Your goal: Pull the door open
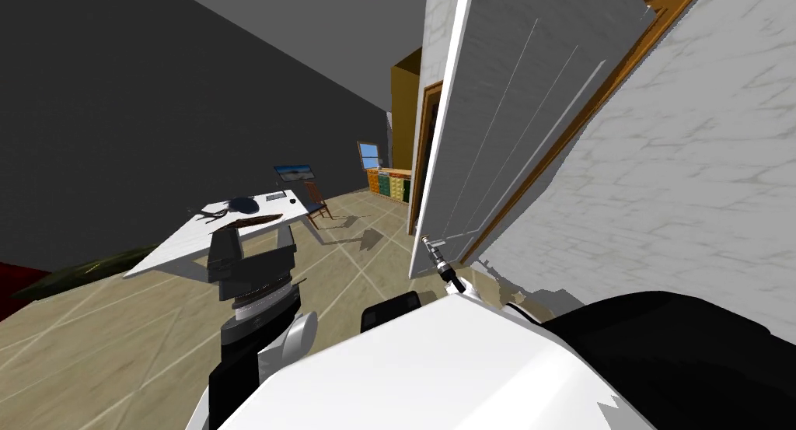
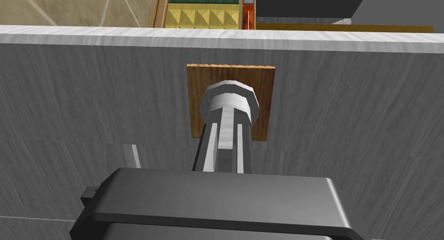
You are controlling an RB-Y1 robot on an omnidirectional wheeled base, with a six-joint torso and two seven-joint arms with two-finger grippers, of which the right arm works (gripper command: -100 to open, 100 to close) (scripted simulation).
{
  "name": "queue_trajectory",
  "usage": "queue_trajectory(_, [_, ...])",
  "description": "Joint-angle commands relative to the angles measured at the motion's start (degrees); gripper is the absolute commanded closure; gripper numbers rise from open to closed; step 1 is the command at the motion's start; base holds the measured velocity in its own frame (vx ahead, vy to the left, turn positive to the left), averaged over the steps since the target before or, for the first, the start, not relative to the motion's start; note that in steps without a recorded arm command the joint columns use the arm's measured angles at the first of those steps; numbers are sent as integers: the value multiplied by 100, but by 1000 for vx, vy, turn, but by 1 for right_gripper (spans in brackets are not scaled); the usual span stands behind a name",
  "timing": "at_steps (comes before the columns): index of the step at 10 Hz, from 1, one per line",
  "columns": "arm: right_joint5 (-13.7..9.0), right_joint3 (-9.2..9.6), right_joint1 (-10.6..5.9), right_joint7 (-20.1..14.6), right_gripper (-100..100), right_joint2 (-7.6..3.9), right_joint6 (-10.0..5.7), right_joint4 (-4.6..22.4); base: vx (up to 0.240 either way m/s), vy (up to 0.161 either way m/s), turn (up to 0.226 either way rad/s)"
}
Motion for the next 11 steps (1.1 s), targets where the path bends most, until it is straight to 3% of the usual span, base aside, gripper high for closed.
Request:
queue_trajectory(1, [-19,18,124,-136,100,-119,-188,102,-159,-16,231])
queue_trajectory(7, [-127,-22,422,-536,100,-595,-840,455,-126,-18,174])
queue_trajectory(8, [-127,-22,422,-536,100,-595,-840,455,-106,-28,17])
queue_trajectory(9, [-149,-30,481,-615,100,-690,-970,525,-91,-46,108])
queue_trajectory(11, [-149,-30,481,-615,100,-690,-970,525,-54,-21,35])
